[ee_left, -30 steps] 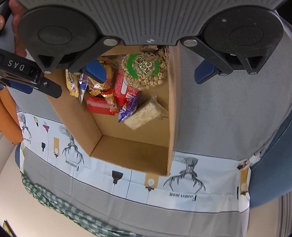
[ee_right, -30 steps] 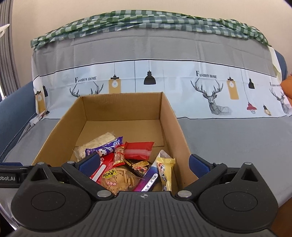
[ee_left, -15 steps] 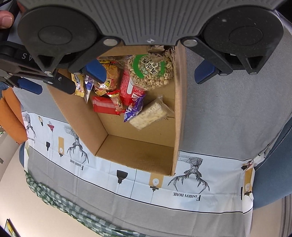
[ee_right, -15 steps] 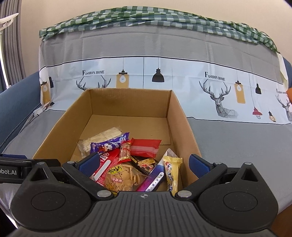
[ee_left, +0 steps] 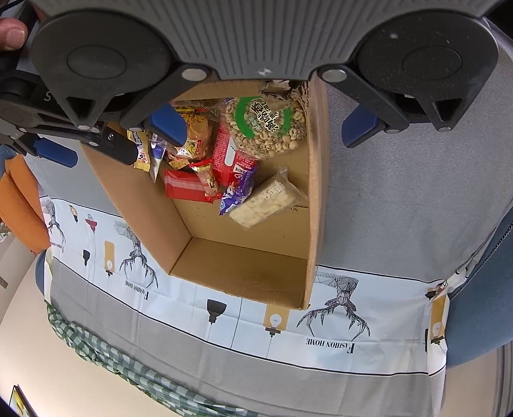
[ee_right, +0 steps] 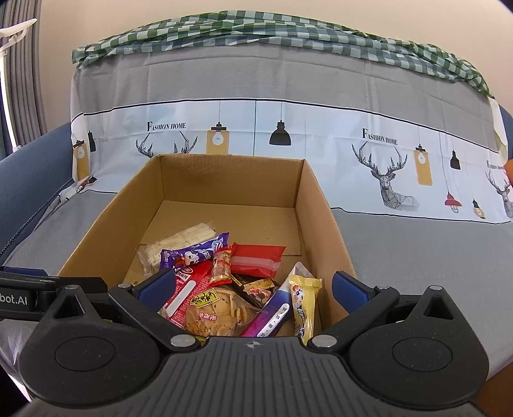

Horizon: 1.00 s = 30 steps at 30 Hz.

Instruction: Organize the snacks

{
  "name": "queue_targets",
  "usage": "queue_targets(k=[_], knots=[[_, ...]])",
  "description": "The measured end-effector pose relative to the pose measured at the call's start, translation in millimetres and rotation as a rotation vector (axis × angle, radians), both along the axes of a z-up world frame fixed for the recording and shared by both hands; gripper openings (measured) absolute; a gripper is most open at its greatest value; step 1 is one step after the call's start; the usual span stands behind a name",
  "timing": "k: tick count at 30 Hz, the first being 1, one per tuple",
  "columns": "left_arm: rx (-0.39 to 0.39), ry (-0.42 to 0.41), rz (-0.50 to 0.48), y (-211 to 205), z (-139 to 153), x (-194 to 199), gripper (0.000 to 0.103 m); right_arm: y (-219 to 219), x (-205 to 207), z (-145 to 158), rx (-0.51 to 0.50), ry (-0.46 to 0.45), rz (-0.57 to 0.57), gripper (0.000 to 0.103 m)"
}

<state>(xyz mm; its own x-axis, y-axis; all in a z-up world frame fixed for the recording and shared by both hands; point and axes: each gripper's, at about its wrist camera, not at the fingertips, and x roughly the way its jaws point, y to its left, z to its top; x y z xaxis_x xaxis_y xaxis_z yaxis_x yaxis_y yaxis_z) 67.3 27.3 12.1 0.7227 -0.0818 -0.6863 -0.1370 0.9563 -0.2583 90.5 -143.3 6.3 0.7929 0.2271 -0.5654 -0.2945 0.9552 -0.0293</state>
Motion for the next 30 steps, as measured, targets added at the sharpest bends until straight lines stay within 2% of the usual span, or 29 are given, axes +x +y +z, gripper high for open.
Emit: queue_targets(k=[24, 30], knots=[[-0.018, 0.025, 0.002, -2, -6, 5, 0.102, 3, 4, -2, -0.021, 0.019, 0.008, 0.102], [0.01, -0.032, -0.025, -10, -3, 5, 0.103, -3, 8, -5, -0.004, 0.042, 0.013, 0.102]])
